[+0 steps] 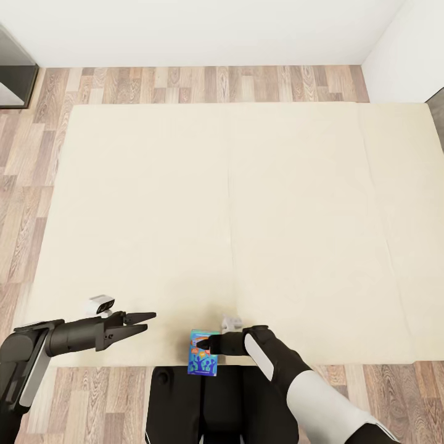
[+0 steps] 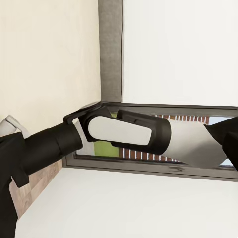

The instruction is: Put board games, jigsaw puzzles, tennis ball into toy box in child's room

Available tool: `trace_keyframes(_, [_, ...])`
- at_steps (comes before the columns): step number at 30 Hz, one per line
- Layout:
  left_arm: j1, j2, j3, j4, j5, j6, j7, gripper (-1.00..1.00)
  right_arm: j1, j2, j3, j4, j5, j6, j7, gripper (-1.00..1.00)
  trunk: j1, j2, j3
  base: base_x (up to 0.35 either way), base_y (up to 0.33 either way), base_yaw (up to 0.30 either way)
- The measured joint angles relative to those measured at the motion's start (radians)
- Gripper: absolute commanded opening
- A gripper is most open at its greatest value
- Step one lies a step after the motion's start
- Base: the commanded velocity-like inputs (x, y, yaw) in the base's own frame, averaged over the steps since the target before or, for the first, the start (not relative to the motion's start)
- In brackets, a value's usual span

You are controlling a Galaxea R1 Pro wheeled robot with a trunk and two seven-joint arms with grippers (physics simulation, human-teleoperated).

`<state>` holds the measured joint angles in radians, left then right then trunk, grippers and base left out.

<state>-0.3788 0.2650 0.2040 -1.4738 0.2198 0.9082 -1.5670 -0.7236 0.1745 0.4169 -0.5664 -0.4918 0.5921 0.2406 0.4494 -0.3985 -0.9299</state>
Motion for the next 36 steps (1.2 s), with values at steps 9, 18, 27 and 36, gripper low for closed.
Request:
trace_keyframes(9, [0.0, 0.0, 0.0, 0.0, 0.0, 0.0, 0.0, 1.0, 0.0, 0.0, 0.0, 0.001, 0.001, 0.0, 0.0, 1.0, 0.0, 0.0, 0.0, 0.0, 0.0, 0.039])
trace_keyframes(18, [0.0, 0.0, 0.0, 0.0, 0.0, 0.0, 0.0, 1.0, 0.0, 0.0, 0.0, 0.001, -0.001, 0.001, 0.0, 1.0, 0.0, 0.0, 0.0, 0.0, 0.0, 0.053])
trace_keyframes(27, [0.0, 0.0, 0.0, 0.0, 0.0, 0.0, 0.0, 1.0, 0.001, 0.0, -0.001, 0.002, -0.005, -0.001, 0.0, 1.0, 0.0, 0.0, 0.0, 0.0, 0.0, 0.004])
trace_keyframes(36, [0.0, 0.0, 0.001, 0.0, 0.0, 0.0, 0.0, 1.0, 0.002, 0.0, -0.002, 0.002, -0.007, -0.002, 0.0, 1.0, 0.0, 0.0, 0.0, 0.0, 0.001, 0.0])
